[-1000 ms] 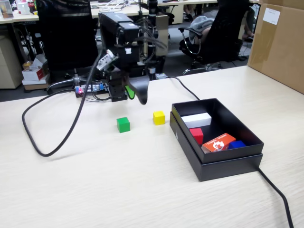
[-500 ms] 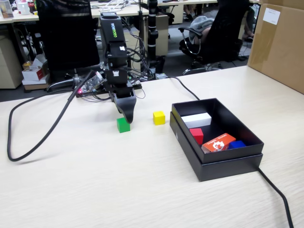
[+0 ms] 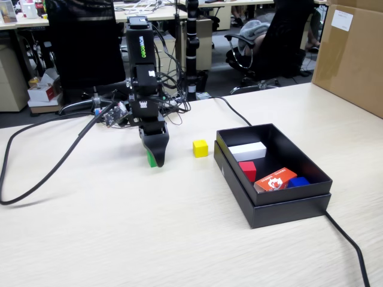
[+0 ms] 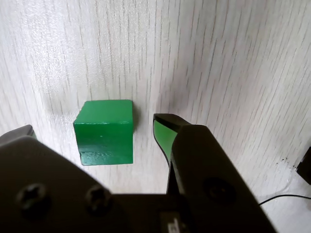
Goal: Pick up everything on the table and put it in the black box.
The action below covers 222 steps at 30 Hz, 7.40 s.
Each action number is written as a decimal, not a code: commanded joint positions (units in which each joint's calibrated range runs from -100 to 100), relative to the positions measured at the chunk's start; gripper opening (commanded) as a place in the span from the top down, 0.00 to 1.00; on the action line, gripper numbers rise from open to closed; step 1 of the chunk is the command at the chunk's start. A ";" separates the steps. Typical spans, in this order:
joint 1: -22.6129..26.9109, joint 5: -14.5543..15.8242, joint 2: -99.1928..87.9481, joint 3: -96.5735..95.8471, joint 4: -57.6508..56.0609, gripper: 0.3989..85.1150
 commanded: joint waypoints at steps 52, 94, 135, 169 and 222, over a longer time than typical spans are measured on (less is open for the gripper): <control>20.07 9.47 20.80 69.43 -18.88 0.99; 19.44 11.92 25.50 67.89 -18.19 0.54; 17.48 19.98 -3.07 9.24 -5.23 0.42; 17.97 21.44 15.63 13.50 -2.47 0.84; 22.86 17.88 56.25 86.84 -13.61 0.83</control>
